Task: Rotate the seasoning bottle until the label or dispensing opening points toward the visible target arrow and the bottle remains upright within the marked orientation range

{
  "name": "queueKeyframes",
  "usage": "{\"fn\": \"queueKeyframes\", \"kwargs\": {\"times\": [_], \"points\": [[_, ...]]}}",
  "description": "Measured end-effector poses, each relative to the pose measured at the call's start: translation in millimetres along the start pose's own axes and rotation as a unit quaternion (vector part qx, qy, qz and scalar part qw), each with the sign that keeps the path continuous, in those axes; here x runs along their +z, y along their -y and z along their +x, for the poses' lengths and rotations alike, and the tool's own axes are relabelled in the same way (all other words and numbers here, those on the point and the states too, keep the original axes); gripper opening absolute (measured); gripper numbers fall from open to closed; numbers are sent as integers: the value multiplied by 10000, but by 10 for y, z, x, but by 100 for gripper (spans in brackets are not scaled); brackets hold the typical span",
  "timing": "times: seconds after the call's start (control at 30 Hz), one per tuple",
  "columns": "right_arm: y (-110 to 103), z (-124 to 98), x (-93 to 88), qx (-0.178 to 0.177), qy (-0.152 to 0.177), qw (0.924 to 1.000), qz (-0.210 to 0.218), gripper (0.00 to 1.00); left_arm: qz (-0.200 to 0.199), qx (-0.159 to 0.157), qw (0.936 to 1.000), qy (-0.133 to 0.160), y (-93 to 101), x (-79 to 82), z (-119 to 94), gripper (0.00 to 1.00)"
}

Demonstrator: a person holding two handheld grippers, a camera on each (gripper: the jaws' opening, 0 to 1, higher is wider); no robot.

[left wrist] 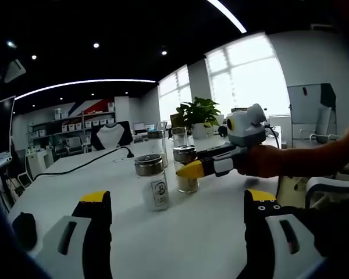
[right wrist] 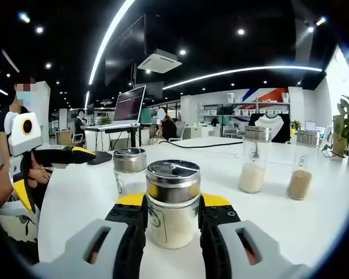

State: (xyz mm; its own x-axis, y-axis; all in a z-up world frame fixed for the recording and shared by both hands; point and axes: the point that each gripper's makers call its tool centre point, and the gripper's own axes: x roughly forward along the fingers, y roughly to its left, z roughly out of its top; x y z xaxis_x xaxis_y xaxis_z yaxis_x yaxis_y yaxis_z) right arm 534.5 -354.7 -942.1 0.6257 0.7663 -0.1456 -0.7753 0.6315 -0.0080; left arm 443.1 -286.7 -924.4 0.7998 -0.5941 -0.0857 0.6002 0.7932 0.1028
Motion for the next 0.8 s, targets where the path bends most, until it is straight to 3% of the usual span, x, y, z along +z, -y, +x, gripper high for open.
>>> {"fn": "queueKeyframes", "kwargs": {"times": [0.1,0.2,0.47,0.8], "points": [[-26,2,-117,57,-283,9996,81,34,1,11,10000,5,-8,6,-6,100],[-30,-12,-201,11,-358,9993,53,42,2,33,10000,13,-22,10,-13,100],[-16,-48,-204,-70,-446,9988,-180,31,8,32,10000,-11,-24,-1,-11,100],[-39,-62,-215,308,-514,9979,-227,30,6,50,10000,-15,-44,-6,-21,100]]}}
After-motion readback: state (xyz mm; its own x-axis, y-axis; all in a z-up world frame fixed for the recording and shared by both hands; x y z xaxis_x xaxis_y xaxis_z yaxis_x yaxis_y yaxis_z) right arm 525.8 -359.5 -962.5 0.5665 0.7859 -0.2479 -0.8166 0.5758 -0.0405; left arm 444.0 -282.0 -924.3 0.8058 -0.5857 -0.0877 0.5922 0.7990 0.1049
